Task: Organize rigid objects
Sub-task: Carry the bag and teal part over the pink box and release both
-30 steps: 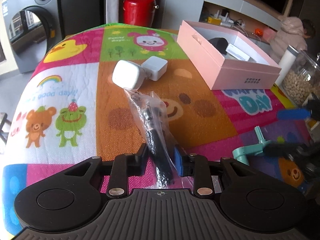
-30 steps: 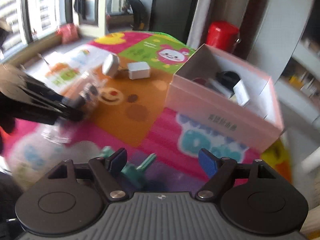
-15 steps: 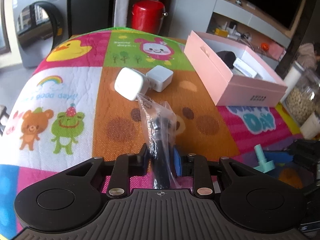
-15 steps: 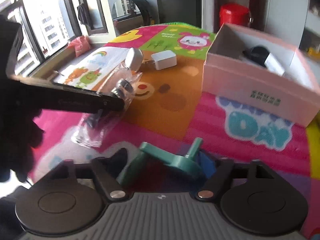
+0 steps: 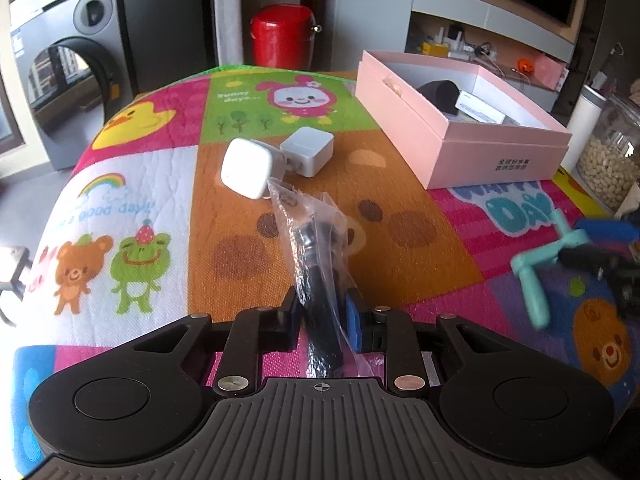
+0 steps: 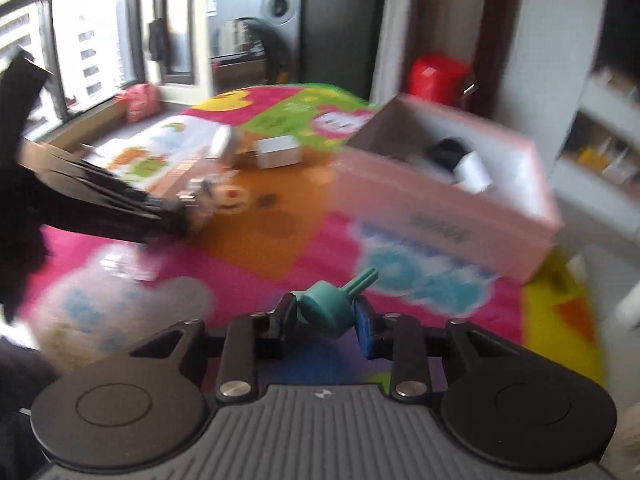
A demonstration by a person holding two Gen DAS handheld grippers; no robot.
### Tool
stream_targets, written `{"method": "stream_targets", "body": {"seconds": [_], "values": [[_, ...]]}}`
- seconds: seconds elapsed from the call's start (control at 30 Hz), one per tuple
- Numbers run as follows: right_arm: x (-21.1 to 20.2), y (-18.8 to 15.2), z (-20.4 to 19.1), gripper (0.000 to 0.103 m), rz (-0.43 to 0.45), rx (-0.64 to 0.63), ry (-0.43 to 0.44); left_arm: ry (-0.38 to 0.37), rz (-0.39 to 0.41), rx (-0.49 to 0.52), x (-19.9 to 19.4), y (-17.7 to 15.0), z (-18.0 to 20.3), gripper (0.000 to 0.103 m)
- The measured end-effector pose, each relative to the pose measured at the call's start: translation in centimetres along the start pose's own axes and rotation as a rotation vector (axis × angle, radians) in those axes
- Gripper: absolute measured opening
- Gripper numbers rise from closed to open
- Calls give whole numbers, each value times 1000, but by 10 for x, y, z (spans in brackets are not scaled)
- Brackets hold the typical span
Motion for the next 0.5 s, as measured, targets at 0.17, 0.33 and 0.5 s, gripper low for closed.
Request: {"method": "stream_targets", "body": {"seconds": [0.17,0.33,0.5], "values": [[-12,-8,17,71,37,11,-15,-15,12,-32,-4,-3,-1,27],[2,-16,36,69,23,2,-165,-60,3,-88,-4,-2,3,27],[-2,-4,50,73,99,194,-96,-85,14,-69,-2,-3,19,27]]}}
Point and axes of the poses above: each gripper's, at about its wrist camera, not at the fingertips, and x roughly the way its jaws point, z to its right, y to its top, the point moved 5 cm from there along x, roughly the way its jaws point, and after that the axes turned 12 degrees about z, right-handed, at the moved point
